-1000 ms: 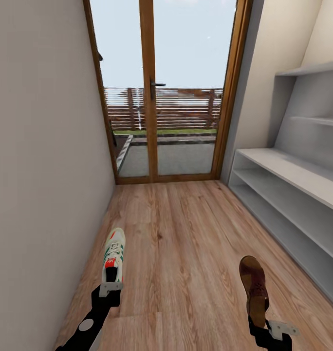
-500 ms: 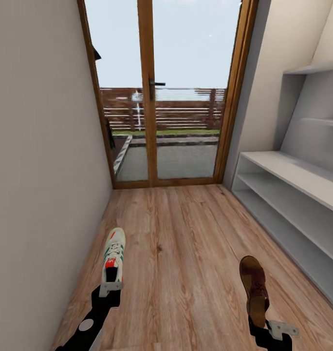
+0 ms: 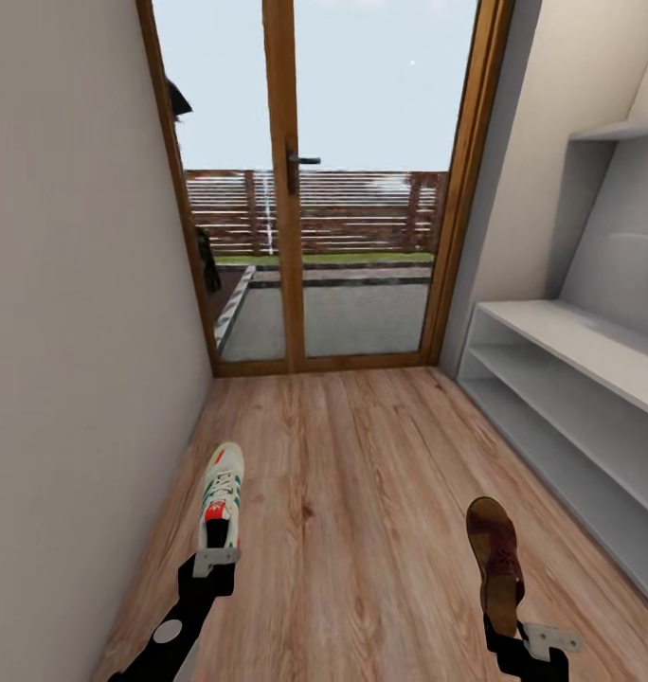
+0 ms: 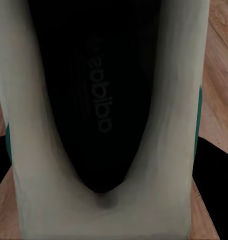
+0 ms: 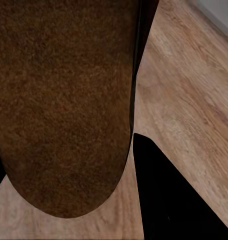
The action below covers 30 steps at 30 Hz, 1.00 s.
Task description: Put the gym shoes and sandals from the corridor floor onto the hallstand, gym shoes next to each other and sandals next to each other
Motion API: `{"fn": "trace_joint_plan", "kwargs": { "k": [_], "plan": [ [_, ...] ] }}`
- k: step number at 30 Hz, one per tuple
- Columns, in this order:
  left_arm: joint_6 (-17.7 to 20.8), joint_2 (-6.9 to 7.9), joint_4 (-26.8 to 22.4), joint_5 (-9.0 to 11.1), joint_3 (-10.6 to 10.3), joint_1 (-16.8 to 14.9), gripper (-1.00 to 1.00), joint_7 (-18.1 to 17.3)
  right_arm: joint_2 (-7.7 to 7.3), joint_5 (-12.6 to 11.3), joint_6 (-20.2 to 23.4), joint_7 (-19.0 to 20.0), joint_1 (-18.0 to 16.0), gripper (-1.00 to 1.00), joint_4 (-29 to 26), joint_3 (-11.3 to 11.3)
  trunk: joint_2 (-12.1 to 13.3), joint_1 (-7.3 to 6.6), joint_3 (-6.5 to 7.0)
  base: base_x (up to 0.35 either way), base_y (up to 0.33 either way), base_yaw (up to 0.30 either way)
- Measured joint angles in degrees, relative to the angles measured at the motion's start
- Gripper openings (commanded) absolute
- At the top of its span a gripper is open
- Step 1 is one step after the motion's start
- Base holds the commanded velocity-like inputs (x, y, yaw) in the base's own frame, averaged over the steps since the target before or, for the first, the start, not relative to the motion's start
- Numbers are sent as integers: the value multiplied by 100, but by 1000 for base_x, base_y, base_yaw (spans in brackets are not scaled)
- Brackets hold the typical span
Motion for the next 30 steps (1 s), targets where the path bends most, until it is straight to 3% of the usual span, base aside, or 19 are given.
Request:
{"fn": "trace_joint_plan", "kwargs": {
  "k": [14,23,30],
  "plan": [
    [-2,0,2,6,8,0,-100,0,16,1,5,-25,-1,-100,1,0,0,0,0,339,-73,-4],
    [-4,-1,4,8,8,-1,-100,0,22,3,3,-25,-1,-100,4,0,0,0,0,339,-2,-176],
    [-3,0,2,8,9,0,-100,0,19,1,5,-26,1,-100,8,0,0,0,0,339,0,-36]
  ]
}}
